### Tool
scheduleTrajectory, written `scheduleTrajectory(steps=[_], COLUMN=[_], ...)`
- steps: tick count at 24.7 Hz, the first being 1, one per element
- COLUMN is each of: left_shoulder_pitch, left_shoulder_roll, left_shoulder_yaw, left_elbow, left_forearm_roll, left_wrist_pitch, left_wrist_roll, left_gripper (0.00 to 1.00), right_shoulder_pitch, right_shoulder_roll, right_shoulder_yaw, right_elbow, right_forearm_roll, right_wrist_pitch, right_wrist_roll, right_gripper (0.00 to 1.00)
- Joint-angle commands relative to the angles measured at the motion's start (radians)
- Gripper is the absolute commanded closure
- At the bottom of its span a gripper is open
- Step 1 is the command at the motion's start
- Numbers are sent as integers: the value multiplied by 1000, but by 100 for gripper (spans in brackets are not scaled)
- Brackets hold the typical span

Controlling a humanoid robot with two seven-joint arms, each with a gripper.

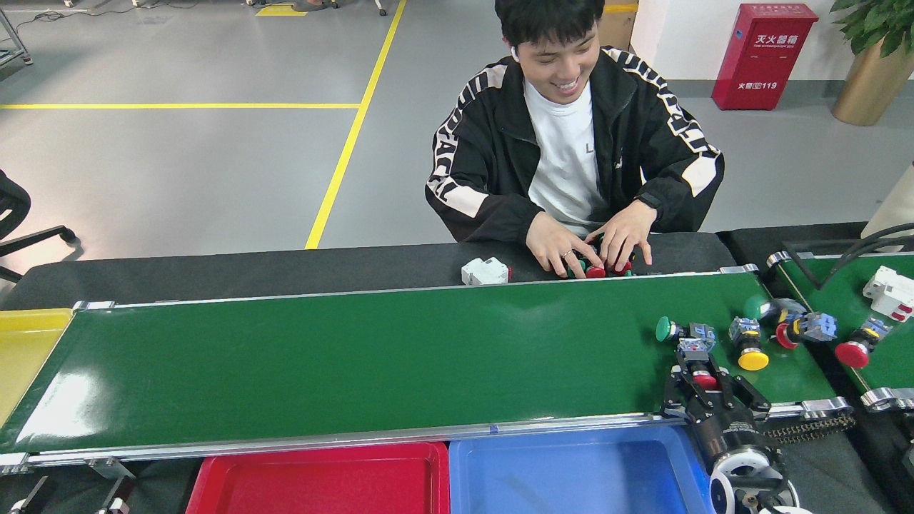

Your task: Pick switch part from conveyor to tray

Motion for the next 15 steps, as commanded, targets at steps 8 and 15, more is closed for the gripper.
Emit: scheduleTrajectory(steps=[8,15], left_shoulder_pitch=[-2,-3], left_shoulder_roll=[2,2], left_shoulder_yaw=[0,-1], left_elbow=[-11,-10], left_forearm_roll=[2,-1], left_wrist_pitch=[3,3], left_wrist_roll=[7,7], left_gripper=[0,0], right_shoulder_pitch=[47,35], right_shoulder_roll=[86,140], right_shoulder_yaw=[388,518], right_elbow=[-121,-23], right_forearm_roll=[-1,1], right_wrist_pitch=[-351,-345], right_wrist_roll=[36,51], right_gripper=[76,0])
